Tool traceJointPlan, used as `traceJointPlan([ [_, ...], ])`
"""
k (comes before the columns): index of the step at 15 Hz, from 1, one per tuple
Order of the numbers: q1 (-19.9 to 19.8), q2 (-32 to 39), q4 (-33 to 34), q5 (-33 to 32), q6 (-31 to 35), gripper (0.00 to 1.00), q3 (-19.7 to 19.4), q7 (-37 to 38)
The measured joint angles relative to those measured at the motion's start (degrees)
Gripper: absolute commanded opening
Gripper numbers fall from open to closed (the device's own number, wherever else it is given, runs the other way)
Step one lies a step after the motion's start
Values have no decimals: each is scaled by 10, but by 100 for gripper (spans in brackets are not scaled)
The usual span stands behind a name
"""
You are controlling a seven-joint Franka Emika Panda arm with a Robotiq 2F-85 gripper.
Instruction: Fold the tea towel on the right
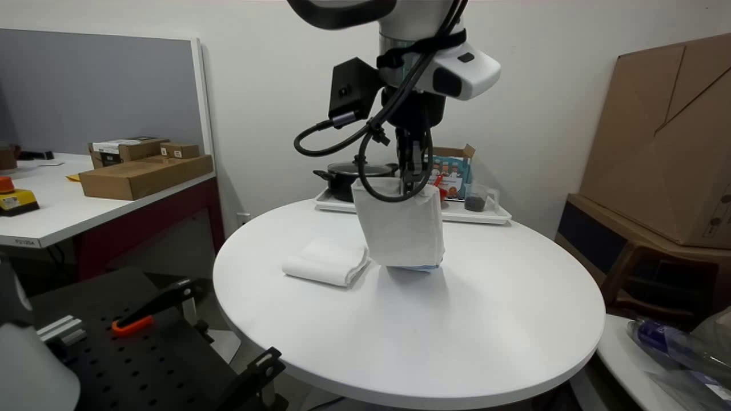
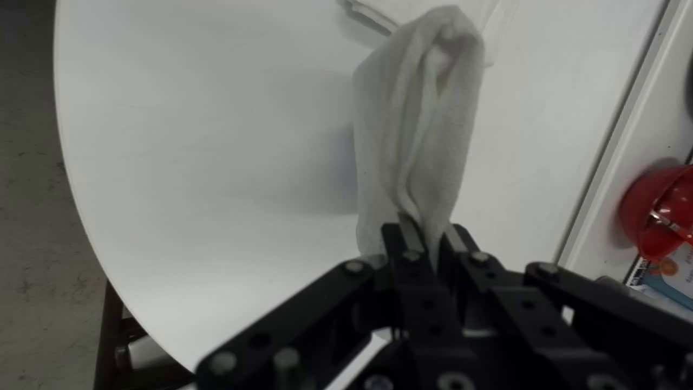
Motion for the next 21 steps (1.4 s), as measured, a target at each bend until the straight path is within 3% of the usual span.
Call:
traceJointPlan([
  [7, -4, 77, 75, -1, -15, 8, -1, 35],
  [13, 51, 147, 158, -2, -67, 7, -64, 61],
  [21, 73, 239, 253, -6, -99, 7, -77, 100],
])
